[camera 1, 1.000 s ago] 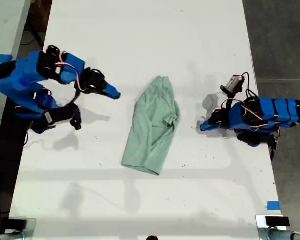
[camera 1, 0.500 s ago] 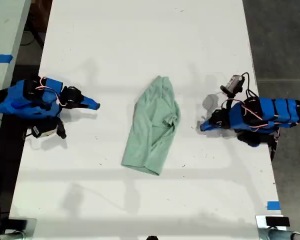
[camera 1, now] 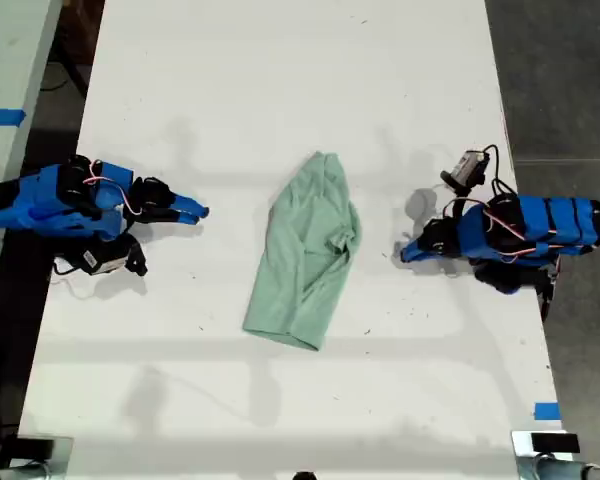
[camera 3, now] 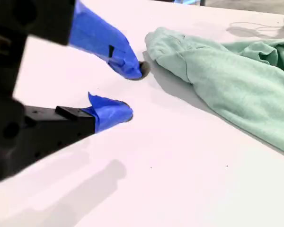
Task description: Fold t shirt
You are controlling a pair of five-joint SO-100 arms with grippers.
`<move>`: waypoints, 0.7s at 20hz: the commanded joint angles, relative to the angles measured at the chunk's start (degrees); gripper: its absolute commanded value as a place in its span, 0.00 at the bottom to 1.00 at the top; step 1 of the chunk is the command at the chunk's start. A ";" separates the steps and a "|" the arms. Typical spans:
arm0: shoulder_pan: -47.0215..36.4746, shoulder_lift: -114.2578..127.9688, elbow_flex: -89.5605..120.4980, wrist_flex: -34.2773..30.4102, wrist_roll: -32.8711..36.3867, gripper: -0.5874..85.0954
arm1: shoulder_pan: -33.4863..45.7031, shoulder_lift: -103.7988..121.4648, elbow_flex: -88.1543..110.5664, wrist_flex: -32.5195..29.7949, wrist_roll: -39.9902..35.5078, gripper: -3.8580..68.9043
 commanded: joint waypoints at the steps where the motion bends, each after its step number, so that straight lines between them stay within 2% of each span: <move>1: -2.64 0.35 0.26 0.18 -0.88 0.14 | -0.18 0.35 3.08 -1.41 0.00 0.08; 14: -4.31 0.35 0.18 0.18 -0.88 0.14 | -0.44 0.35 3.08 -1.41 0.00 0.08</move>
